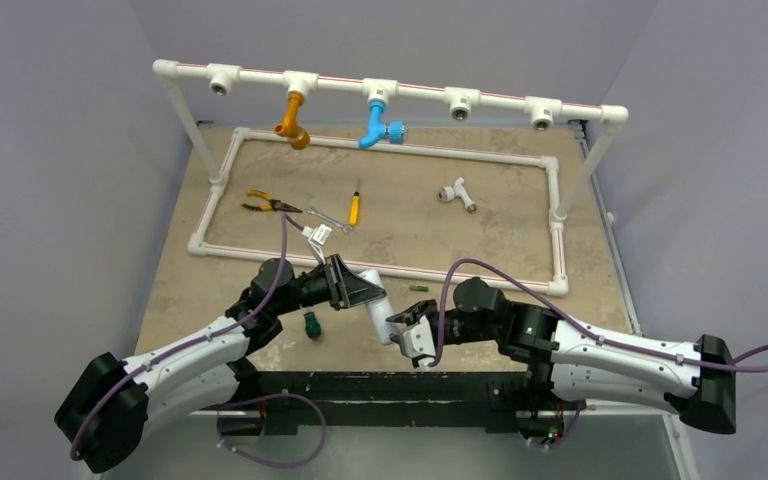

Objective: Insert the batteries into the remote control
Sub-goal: Remove the battery cover from the remote control.

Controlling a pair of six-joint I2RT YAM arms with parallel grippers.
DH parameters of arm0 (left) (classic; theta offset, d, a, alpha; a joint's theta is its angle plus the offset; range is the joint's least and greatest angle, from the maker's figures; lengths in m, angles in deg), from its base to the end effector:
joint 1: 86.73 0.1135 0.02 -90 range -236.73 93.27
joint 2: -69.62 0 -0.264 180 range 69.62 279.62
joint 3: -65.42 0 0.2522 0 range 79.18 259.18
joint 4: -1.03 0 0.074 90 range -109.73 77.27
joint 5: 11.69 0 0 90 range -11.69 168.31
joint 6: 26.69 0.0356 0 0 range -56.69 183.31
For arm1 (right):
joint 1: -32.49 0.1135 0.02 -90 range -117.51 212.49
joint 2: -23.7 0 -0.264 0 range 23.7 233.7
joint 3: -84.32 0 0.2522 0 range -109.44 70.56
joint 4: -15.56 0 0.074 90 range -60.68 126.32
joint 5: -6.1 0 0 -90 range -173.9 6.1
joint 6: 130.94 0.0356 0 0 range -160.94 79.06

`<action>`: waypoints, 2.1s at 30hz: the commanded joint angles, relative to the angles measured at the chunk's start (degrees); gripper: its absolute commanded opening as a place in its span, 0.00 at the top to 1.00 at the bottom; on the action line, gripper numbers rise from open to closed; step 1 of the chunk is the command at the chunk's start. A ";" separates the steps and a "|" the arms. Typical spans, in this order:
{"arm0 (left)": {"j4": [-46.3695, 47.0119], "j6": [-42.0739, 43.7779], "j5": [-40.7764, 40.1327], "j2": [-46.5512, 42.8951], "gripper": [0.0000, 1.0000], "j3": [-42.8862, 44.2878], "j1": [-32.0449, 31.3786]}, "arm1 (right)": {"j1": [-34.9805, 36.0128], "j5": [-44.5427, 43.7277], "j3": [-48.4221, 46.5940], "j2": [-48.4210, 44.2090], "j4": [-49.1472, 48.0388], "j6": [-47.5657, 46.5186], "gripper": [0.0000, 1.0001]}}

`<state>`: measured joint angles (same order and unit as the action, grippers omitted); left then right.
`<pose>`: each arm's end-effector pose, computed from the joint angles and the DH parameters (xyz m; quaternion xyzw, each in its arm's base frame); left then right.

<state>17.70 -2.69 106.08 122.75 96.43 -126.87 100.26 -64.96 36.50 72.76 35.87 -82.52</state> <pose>0.1424 -0.1418 0.2197 -0.0034 0.7362 -0.6287 0.2504 0.0647 0.1889 0.2679 -0.7189 0.3961 0.2582 0.5095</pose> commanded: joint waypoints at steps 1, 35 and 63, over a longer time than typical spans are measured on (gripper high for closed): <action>4.54 -1.67 1.32 -1.09 1.00 1.53 0.24 | 0.17 -2.50 -2.08 -0.41 -0.81 -1.03 0.64; 9.63 -3.99 1.94 1.31 1.00 -0.12 0.23 | 0.25 -4.20 -1.75 -5.95 -1.87 0.25 0.65; 4.56 -3.58 -1.35 -0.48 1.00 1.01 0.24 | 0.25 -12.74 1.72 -11.00 -14.41 26.77 0.39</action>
<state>21.59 -6.16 106.62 123.80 96.41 -126.55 100.67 -71.54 38.44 62.62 30.84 -71.18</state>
